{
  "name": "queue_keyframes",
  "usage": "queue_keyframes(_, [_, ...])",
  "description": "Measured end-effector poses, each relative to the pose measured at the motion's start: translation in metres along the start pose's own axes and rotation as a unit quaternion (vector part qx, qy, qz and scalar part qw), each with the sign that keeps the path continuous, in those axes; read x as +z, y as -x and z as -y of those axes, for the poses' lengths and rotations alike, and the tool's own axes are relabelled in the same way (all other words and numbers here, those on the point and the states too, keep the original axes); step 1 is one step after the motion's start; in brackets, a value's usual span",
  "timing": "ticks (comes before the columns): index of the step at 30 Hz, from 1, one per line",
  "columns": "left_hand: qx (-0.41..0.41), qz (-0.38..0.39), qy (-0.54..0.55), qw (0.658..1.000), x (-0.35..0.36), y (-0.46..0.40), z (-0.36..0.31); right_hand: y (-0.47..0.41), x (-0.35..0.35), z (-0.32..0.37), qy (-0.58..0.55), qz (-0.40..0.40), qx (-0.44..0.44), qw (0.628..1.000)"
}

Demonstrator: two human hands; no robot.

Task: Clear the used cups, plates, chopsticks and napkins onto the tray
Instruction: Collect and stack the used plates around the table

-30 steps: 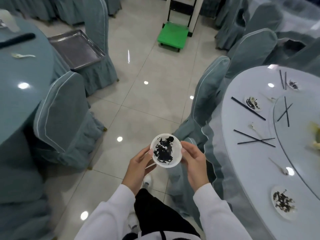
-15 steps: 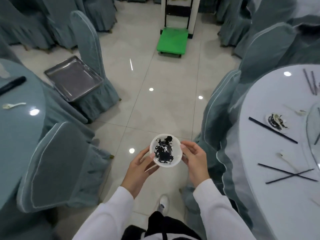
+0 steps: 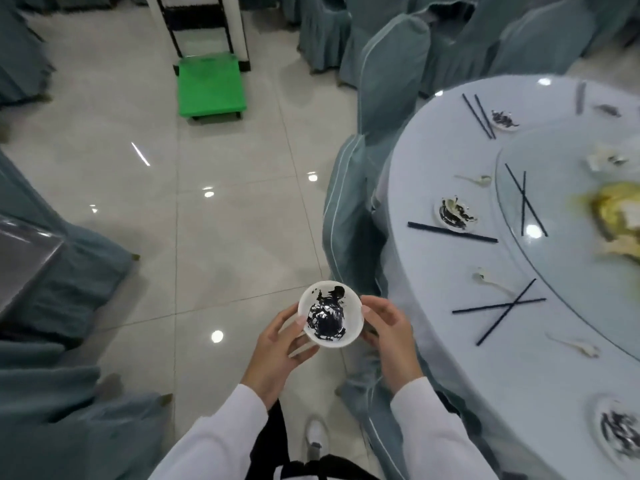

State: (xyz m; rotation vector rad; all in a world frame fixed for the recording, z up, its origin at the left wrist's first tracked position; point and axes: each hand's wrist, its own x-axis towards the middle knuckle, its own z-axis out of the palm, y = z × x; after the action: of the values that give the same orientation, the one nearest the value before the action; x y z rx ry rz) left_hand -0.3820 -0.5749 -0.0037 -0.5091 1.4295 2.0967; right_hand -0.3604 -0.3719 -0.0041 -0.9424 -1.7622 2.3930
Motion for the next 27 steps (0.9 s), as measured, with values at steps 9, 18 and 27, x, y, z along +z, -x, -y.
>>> queue_keyframes(9, [-0.023,0.099,-0.041,0.994,0.019,-0.116,-0.108,-0.086,0.054,0.047,-0.03,-0.119,-0.027,0.992])
queue_keyframes(18, [-0.013,0.147,-0.036,0.988,0.003,-0.205,-0.21,-0.164,0.134,0.093,0.051,-0.132,-0.048,0.989])
queue_keyframes(27, [-0.026,0.172,-0.062,0.983,0.033,-0.285,-0.256,-0.231,0.146,0.125,0.036,-0.153,-0.072,0.985])
